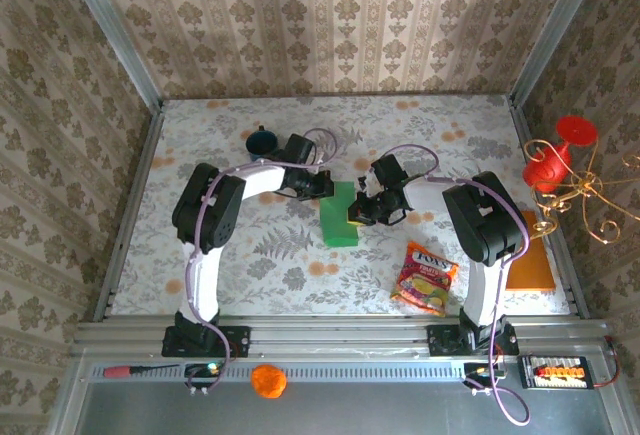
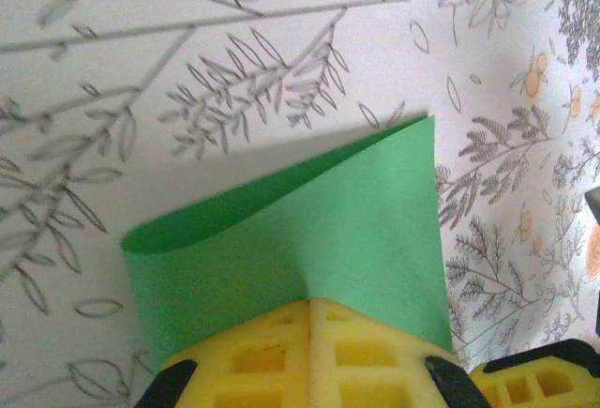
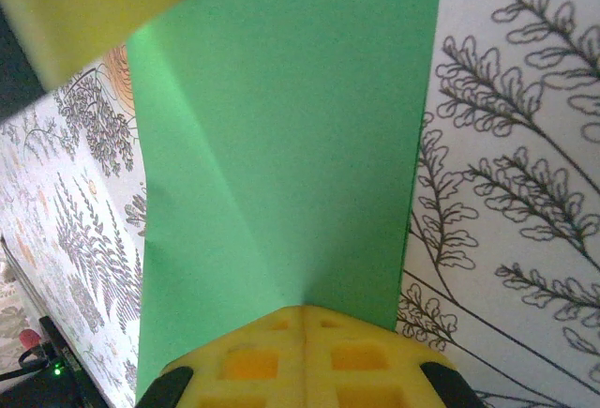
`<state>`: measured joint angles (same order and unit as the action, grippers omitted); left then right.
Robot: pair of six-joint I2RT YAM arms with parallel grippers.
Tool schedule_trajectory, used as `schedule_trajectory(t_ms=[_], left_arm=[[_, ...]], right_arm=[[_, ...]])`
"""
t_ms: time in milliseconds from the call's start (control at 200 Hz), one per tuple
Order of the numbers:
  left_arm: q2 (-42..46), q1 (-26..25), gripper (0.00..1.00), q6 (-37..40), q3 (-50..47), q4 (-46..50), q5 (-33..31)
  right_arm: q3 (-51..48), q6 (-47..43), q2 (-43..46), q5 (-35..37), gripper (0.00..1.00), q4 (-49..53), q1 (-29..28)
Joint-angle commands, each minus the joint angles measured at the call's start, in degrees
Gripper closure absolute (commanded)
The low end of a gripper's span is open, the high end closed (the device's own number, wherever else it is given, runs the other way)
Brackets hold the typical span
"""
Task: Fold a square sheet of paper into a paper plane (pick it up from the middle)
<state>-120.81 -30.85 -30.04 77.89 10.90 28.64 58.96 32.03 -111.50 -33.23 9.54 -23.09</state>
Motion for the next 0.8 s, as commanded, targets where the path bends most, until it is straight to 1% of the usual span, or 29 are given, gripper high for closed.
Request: schedule_trajectory(t_ms=[0,95,140,150,185,335,565,645,740,795], left_arm=[[-3.0,2.7,1.0,0.9,2.9,0.6,-3.0],[-4.7,4.4,1.0,1.2,4.0,1.1,-4.5],[-5.4,4.4,1.0,1.1,4.4,1.2,-4.8],[-5.5,5.6,1.0,1.1,4.5,1.2,-4.9],[-5.9,6.5,1.0,1.3,4.8,1.4,-5.3],[-7.0,7.8,1.0,2.6,7.7,3.4,-5.9],[-8.1,7.9,1.0,4.6,12.1,5.6,-6.8],[-8.6,7.9,1.0,5.2,13.3,5.8,-5.3],[-6.8,6.8,1.0,6.4,13.6,5.7,-3.7],[-4.7,5.8,1.0,7.2,13.4,6.1,-4.0]], right_arm=[[-4.9,-0.9,-9.3,20.5,1.0,13.1,0.2],[-4.9,-0.9,-9.2,20.7,1.0,13.1,0.2],[-4.8,-0.9,-9.3,20.6,1.0,13.3,0.2],[-4.8,-0.8,-9.3,20.7,1.0,13.3,0.2],[-4.8,-0.9,-9.2,20.7,1.0,13.3,0.2],[-4.8,-0.9,-9.2,21.1,1.0,13.4,0.2],[-4.9,-1.0,-9.5,21.4,1.0,13.3,0.2],[-4.7,-1.0,-9.4,21.3,1.0,13.4,0.3],[-4.4,-1.0,-9.0,21.3,1.0,13.6,0.3],[-4.3,-0.9,-8.9,21.3,1.0,13.7,0.3]])
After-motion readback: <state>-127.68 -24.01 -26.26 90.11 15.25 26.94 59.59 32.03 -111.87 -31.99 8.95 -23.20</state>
